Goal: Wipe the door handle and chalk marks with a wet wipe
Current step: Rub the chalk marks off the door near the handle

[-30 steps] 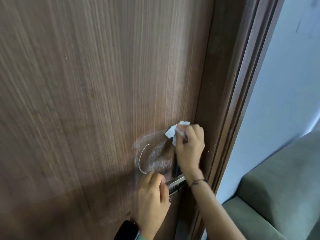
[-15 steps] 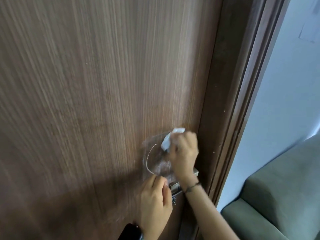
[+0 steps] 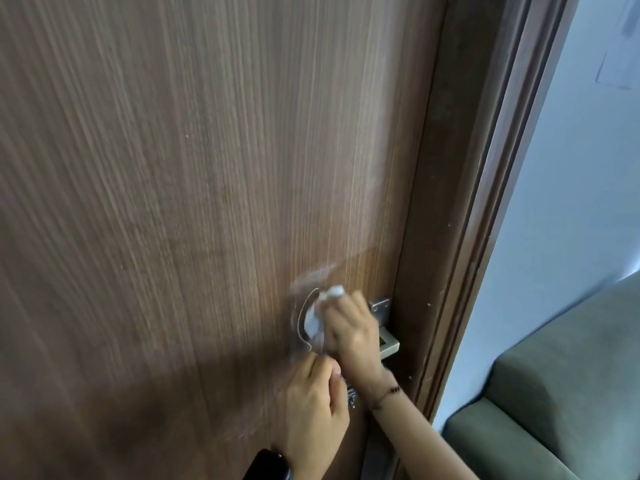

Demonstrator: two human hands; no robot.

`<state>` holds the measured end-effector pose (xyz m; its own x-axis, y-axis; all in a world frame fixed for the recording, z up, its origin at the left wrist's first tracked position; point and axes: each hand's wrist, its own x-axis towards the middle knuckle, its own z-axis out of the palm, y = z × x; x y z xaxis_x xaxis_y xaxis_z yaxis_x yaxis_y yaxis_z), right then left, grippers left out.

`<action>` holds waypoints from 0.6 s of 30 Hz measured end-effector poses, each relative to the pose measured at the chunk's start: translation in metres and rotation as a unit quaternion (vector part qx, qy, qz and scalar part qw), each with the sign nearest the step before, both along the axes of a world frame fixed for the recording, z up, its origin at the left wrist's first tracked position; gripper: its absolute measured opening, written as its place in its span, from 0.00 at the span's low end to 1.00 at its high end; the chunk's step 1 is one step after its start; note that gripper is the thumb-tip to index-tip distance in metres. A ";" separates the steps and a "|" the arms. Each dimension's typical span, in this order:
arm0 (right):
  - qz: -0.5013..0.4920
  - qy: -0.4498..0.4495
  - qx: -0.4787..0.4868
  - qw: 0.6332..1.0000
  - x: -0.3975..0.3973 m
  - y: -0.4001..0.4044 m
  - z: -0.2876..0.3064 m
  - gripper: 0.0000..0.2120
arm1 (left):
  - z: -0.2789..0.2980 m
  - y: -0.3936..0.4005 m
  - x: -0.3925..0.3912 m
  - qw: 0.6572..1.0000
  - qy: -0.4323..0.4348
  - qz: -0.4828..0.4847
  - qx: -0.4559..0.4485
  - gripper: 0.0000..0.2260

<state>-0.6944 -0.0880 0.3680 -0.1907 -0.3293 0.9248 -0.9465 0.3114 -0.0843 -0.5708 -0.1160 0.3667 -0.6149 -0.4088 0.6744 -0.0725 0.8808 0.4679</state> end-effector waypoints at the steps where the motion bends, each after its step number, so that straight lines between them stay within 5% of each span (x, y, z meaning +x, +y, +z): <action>1: 0.010 0.002 0.039 0.999 0.002 0.005 -0.015 0.02 | 0.000 0.000 0.000 1.000 -0.002 0.003 -0.005 0.10; 3: 0.024 -0.028 0.061 0.997 -0.001 0.019 -0.026 0.02 | -0.001 -0.002 -0.001 1.000 -0.001 0.015 -0.006 0.11; 9: 0.014 -0.063 -0.135 0.989 -0.024 0.011 0.041 0.05 | 0.003 0.002 -0.014 0.997 -0.004 0.074 0.023 0.10; 14: 0.078 0.061 0.027 0.995 -0.011 0.000 -0.005 0.06 | 0.001 -0.005 -0.015 0.993 -0.025 0.109 0.025 0.11; 18: 0.097 0.050 0.086 0.990 -0.017 0.019 -0.019 0.14 | 0.001 -0.011 -0.012 0.992 -0.040 0.119 0.029 0.11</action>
